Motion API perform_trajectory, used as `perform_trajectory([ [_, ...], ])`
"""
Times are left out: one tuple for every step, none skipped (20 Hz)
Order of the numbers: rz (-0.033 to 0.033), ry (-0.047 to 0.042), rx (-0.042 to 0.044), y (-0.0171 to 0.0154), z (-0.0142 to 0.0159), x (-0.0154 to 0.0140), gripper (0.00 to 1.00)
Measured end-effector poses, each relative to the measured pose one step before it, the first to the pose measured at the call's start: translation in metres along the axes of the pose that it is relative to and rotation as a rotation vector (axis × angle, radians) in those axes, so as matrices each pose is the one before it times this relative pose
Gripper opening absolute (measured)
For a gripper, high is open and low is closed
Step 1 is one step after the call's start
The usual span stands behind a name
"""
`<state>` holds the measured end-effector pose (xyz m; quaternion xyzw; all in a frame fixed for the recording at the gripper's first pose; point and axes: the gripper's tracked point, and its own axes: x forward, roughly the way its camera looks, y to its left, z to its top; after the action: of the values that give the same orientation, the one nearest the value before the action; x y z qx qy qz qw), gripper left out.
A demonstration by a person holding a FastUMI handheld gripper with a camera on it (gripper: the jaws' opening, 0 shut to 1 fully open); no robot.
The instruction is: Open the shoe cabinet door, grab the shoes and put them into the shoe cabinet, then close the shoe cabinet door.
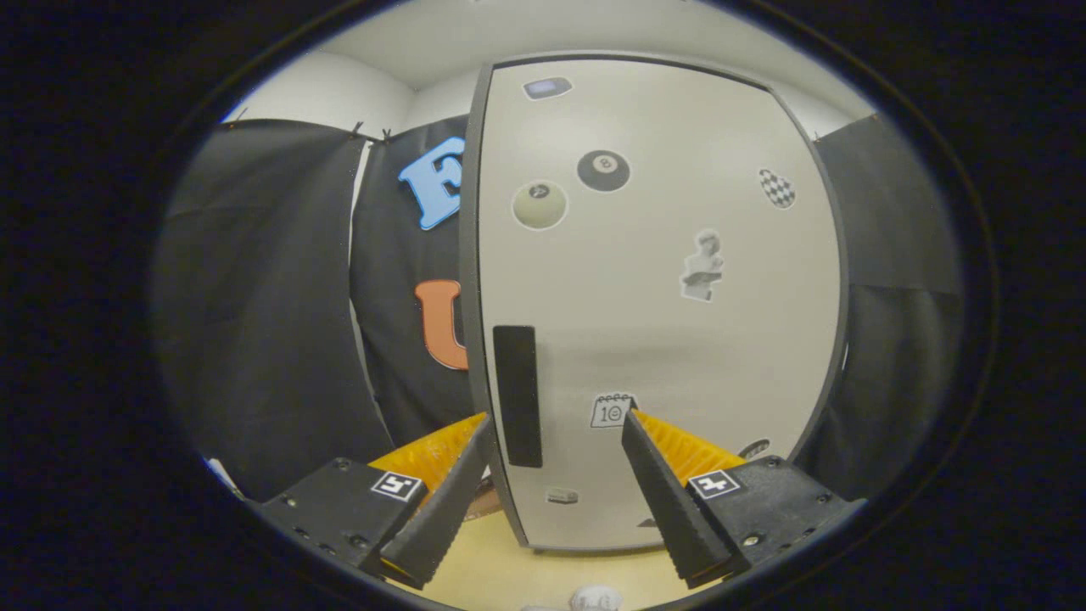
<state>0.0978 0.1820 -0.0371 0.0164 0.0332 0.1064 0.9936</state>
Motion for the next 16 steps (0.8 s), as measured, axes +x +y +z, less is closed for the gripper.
perform_trajectory([
  [0.00261,0.0004,-0.00032,0.00373,-0.0001,0.00918,0.99],
  [0.00099,0.00044,0.0033,0.00568,-0.00092,0.00746,0.98],
  [-0.00338,0.00067,0.00168,0.00187,0.00058,0.00729,0.97],
  [-0.00571,0.00208,0.00107,0.00148,-0.00037,0.00622,0.96],
  [-0.00939,0.00013,0.00098,-0.00046,-0.00039,0.00666,0.95],
  [-0.00915,0.00323,0.00254,0.00071,-0.00072,0.00613,0.9],
  [-0.00605,0.00251,0.00768,0.00053,-0.00109,0.00483,0.87],
  [0.00039,0.01093,0.00979,0.00287,-0.00267,0.00484,0.83],
  [0.00282,0.01232,0.01014,0.00252,-0.00198,0.00386,0.81],
  [0.00537,0.01069,0.0096,0.0014,-0.00321,0.0031,0.76],
  [0.00334,0.00552,0.00683,0.00149,-0.00177,0.00323,0.73],
  [-0.00767,0.00202,-0.00216,-0.00072,-0.00081,0.00318,0.7],
  [-0.01924,0.00169,-0.00169,-0.00123,-0.00012,0.00044,0.67],
  [-0.02679,-0.00108,-0.00581,-0.00396,-0.00002,0.00129,0.61],
  [-0.01576,-0.00154,0.00703,-0.00151,-0.00066,-0.00036,0.57],
  [0.00349,0.00684,0.01503,0.00471,-0.00107,0.00046,0.52],
])
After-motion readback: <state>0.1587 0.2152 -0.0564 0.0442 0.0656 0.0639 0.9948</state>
